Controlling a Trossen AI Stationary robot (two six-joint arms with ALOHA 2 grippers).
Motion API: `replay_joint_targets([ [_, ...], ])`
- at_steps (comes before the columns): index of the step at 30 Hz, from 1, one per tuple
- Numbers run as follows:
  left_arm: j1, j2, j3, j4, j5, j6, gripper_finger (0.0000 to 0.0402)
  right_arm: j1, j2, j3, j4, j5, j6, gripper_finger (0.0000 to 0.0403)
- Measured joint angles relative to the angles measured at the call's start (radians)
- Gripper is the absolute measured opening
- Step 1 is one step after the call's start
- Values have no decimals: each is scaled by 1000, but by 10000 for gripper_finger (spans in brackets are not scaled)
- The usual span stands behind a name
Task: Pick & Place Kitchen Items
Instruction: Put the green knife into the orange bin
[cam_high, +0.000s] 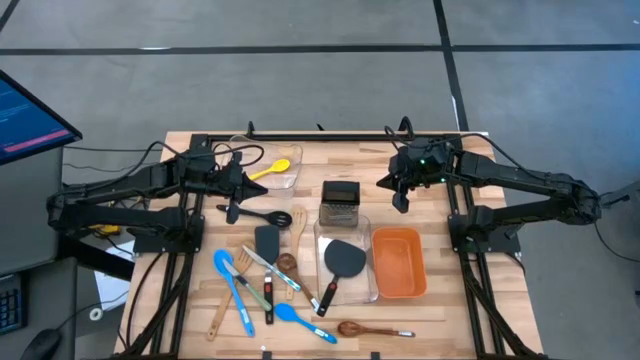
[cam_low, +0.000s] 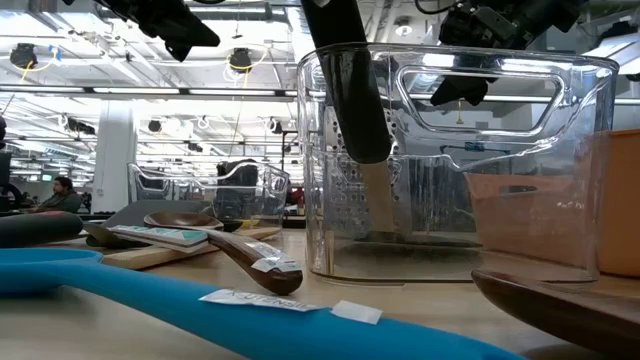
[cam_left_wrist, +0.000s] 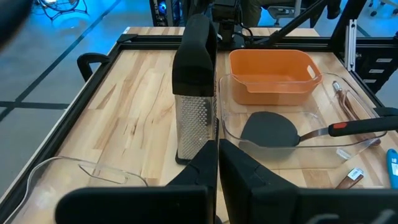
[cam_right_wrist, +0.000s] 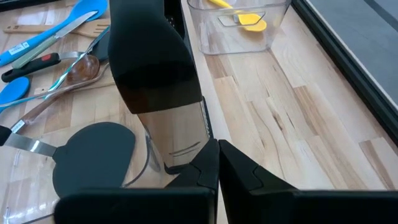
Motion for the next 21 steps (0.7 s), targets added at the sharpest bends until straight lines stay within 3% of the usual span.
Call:
replay_joint_targets([
  [21,0,0,0,15,0,-52,2,0,0,0,11,1,2,1],
])
